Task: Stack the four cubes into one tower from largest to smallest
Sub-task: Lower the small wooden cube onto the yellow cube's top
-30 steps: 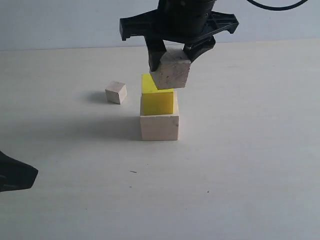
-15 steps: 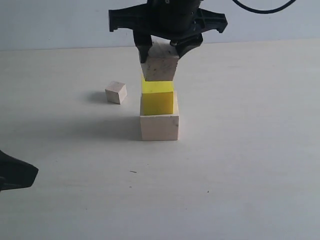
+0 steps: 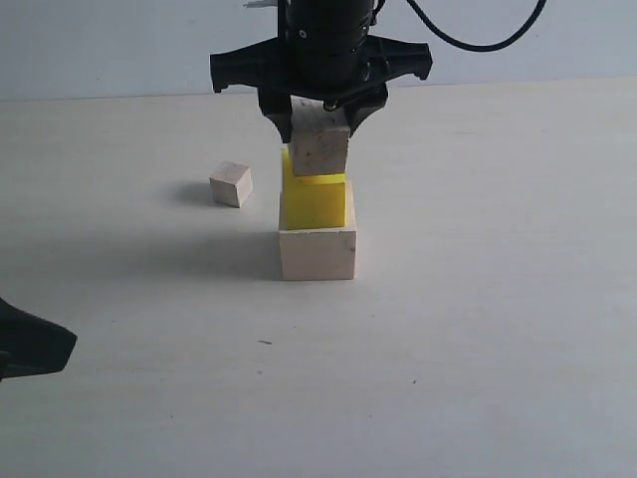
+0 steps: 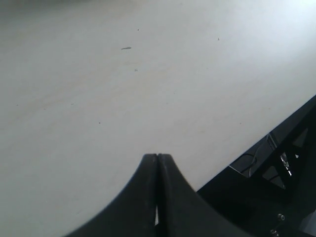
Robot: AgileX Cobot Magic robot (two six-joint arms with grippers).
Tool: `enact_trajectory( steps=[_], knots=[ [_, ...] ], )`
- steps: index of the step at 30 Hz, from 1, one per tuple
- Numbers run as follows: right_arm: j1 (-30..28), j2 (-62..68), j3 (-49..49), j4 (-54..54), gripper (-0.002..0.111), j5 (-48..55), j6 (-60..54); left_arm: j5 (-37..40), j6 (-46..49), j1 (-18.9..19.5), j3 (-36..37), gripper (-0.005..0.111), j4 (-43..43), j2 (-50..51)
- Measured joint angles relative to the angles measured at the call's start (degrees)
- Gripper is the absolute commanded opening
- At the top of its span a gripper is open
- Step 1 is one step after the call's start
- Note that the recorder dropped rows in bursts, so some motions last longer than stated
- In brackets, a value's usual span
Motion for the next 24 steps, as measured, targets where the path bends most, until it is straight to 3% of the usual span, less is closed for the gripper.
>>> enact_trajectory(
  steps=[24],
  knots=[
    [0.0,1.7,-0.1,-0.5,0.000,-1.5,1.3,0.0,0.0,0.0,0.0,0.000,0.0,0.0]
  ],
)
